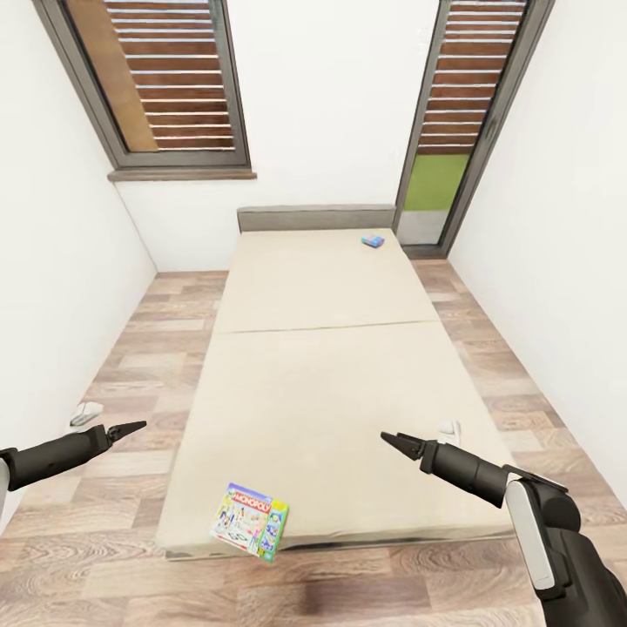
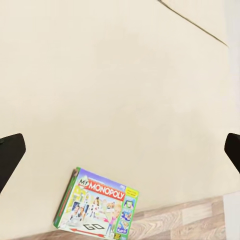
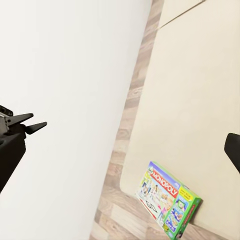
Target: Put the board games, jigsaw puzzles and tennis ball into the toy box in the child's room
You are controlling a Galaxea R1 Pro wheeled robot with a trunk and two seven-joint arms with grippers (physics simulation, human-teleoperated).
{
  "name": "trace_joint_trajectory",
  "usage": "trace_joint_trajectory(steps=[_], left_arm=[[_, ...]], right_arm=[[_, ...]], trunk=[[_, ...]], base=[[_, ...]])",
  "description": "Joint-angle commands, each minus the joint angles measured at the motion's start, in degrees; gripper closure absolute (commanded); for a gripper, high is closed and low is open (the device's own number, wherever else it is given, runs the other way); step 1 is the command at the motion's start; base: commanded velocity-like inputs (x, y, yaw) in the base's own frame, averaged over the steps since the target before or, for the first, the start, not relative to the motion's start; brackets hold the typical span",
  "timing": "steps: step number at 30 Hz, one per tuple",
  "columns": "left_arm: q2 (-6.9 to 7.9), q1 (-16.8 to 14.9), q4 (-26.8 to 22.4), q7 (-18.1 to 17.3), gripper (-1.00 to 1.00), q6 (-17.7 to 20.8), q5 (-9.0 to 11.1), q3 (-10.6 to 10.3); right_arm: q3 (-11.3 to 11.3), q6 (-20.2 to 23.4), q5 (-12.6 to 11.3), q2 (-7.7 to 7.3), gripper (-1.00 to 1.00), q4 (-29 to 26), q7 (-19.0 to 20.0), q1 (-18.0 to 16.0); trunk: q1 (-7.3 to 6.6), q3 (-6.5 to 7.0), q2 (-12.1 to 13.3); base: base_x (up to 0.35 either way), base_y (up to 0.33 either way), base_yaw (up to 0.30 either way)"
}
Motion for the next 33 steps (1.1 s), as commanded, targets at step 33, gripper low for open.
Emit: trace_joint_trajectory(steps=[33], left_arm=[[-0.02, -0.02, -0.02, -0.62, -1.00, 0.43, -0.26, 0.12]], right_arm=[[-0.01, 0.29, -0.06, -0.17, -1.00, -0.02, 0.04, -0.04]], trunk=[[0.02, 2.74, -0.07]], base=[[0.000, 0.000, 0.000]])
